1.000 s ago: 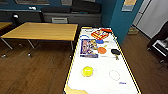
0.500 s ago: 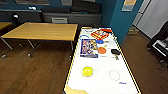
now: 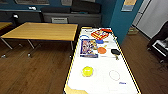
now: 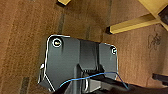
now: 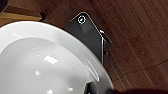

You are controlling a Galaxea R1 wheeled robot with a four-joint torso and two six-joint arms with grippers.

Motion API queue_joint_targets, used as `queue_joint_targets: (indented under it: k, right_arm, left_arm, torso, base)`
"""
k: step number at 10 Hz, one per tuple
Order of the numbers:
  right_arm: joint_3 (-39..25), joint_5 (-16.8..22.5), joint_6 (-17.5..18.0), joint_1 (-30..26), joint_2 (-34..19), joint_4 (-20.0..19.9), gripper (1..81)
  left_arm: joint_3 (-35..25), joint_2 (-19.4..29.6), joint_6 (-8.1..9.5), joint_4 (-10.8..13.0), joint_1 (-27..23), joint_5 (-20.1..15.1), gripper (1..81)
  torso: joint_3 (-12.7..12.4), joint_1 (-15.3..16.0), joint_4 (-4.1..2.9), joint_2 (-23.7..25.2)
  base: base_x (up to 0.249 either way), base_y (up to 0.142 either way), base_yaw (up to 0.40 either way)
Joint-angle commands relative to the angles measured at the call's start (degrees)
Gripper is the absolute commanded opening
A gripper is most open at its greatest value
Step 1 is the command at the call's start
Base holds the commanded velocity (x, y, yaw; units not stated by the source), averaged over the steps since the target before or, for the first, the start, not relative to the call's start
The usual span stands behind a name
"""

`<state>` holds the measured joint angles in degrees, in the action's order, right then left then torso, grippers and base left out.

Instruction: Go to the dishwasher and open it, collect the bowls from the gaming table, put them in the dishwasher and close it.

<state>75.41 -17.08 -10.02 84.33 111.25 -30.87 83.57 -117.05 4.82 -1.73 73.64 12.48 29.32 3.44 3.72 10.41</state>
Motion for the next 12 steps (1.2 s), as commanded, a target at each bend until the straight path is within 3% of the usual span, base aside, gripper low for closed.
queue_joint_targets:
  k: [1,4,6,7,8,9,11,12]
  right_arm:
    - [1.30,3.10,-0.44,-0.43,0.83,2.13,1.0]
    - [2.89,3.02,-0.26,-0.70,2.86,1.69,1.0]
    - [3.24,3.02,-0.26,-1.05,2.60,1.69,1.0]
    - [3.24,3.02,-0.26,-1.05,2.42,1.69,1.0]
    - [3.24,3.02,-0.17,-1.22,1.99,1.69,1.0]
    - [3.15,3.02,-0.17,-1.49,1.55,1.69,1.0]
    - [3.33,3.02,-0.17,-2.02,1.28,1.69,1.0]
    - [3.42,3.10,-0.17,-2.45,1.28,1.69,1.0]
  left_arm:
    - [-11.12,10.85,8.43,-0.47,-12.76,-2.99,81.1]
    - [-17.81,14.82,14.94,-0.47,-26.45,-8.16,81.1]
    - [-17.83,14.04,21.18,-0.29,-35.52,-14.11,81.1]
    - [-16.59,13.07,22.43,-0.38,-40.51,-17.58,81.1]
    - [-14.24,10.46,24.17,-0.38,-45.10,-24.02,81.1]
    - [-11.94,7.72,24.80,-0.37,-48.45,-28.19,81.1]
    - [-9.30,3.51,27.77,-0.29,-53.02,-31.47,81.1]
    - [-7.19,1.64,30.69,-0.38,-53.91,-30.85,81.1]
  torso:
    - [0.00,0.00,0.00,0.00]
    - [0.00,0.00,0.00,0.00]
    - [0.00,0.00,0.00,0.00]
    - [0.00,0.00,0.00,0.00]
    - [0.00,0.00,0.00,0.00]
    - [0.00,0.00,0.00,-0.02]
    - [0.00,0.00,0.00,-0.02]
    - [0.02,0.00,0.00,-0.02]
  base:
    - [0.000,0.000,0.000]
    - [0.000,0.000,0.000]
    - [0.000,0.000,0.000]
    - [0.000,0.000,0.000]
    - [0.000,0.000,0.000]
    - [0.000,0.000,0.000]
    - [0.000,0.000,0.000]
    - [0.000,0.000,0.000]
